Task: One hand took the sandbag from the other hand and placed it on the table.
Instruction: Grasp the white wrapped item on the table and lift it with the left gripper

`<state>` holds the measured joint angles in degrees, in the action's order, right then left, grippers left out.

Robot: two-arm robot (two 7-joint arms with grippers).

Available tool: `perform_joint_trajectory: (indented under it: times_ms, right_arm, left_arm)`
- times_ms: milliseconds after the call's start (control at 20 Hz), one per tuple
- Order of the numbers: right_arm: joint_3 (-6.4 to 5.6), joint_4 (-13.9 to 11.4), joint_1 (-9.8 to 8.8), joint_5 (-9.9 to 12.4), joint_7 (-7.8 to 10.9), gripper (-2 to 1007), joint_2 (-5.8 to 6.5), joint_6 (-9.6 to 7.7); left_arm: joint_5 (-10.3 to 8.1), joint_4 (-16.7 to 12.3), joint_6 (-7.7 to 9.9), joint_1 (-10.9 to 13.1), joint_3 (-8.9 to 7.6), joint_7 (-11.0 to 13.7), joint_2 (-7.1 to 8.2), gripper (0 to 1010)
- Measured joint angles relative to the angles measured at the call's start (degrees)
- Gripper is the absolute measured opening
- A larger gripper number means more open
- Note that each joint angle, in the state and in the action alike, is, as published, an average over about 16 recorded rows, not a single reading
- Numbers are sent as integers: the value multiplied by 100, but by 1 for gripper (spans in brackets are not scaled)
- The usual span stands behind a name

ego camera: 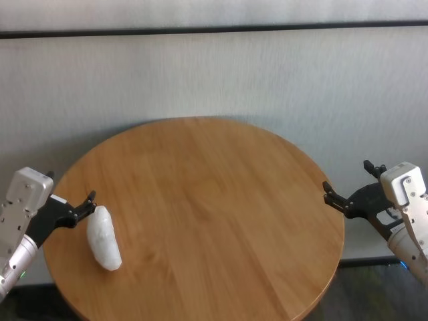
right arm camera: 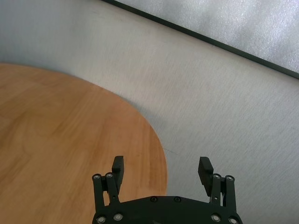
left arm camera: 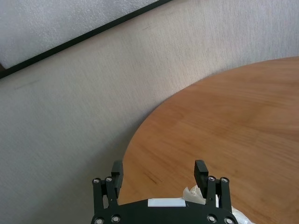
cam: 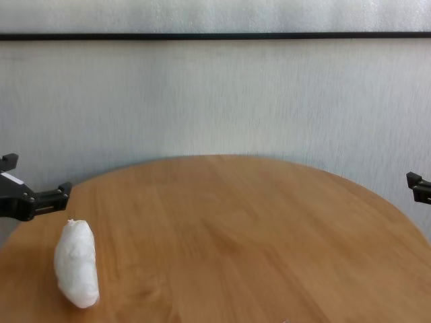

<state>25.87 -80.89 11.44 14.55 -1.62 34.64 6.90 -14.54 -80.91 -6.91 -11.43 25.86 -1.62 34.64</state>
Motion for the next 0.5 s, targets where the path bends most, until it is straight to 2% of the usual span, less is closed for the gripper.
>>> perform_joint_trajectory:
  times_ms: [500]
  right_arm:
    - [0, 0, 0, 0, 0, 1003, 0, 0]
  left_arm:
    - [0, 0, 0, 0, 0, 0, 0, 1000]
